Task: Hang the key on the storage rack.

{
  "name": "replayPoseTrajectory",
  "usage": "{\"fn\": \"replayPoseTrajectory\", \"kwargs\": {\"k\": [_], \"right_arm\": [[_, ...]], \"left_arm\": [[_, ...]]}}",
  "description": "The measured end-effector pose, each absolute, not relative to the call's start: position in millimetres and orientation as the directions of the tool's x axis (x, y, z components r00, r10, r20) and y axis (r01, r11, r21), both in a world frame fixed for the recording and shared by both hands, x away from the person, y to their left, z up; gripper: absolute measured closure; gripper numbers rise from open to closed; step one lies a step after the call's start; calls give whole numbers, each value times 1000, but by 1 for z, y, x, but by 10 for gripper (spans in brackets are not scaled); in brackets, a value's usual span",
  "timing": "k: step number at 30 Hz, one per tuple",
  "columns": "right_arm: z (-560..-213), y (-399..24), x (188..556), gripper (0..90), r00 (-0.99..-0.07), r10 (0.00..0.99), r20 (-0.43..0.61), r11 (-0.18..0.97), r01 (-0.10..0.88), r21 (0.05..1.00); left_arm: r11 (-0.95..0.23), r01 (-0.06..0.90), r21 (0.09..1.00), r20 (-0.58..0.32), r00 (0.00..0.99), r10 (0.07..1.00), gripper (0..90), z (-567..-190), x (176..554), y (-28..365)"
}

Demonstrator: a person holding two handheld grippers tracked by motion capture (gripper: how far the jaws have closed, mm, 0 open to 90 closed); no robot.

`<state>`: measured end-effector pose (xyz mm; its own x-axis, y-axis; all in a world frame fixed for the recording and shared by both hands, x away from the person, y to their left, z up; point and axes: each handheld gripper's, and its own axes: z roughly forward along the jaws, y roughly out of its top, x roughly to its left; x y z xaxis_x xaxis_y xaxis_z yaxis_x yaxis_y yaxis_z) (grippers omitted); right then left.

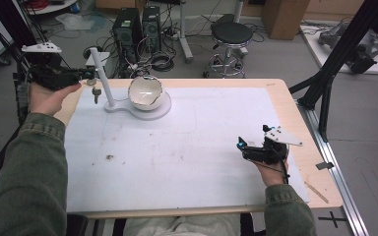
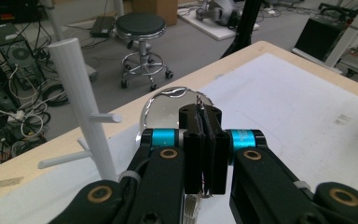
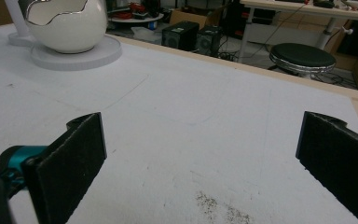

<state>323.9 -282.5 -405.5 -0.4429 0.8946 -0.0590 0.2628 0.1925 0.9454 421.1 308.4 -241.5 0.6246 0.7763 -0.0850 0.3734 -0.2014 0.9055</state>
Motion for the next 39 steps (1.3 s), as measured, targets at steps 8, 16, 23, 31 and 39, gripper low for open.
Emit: {"fn": "replayPoseTrajectory", "kwargs": {"k": [8, 16, 23, 31, 39], "right_arm": [[-406, -282, 321, 5, -438, 896, -71, 204, 265, 942], [-406, -285, 320, 5, -432, 899, -67, 199, 267, 943], [-407, -287, 319, 5, -429, 901, -71, 202, 269, 942], [-407, -287, 318, 5, -425, 902, -72, 202, 270, 941], [-408, -287, 318, 5, -426, 902, -74, 207, 274, 939]], "left_arm": [[-128, 370, 920, -122, 581, 804, 876, -239, 435, 321], [-9, 385, 923, -217, 538, 815, 876, -251, 457, 332], [43, 342, 939, -228, 524, 820, 876, -253, 463, 332], [47, 353, 934, -240, 526, 816, 876, -255, 465, 331], [52, 368, 928, -248, 508, 825, 875, -260, 471, 327]]}}
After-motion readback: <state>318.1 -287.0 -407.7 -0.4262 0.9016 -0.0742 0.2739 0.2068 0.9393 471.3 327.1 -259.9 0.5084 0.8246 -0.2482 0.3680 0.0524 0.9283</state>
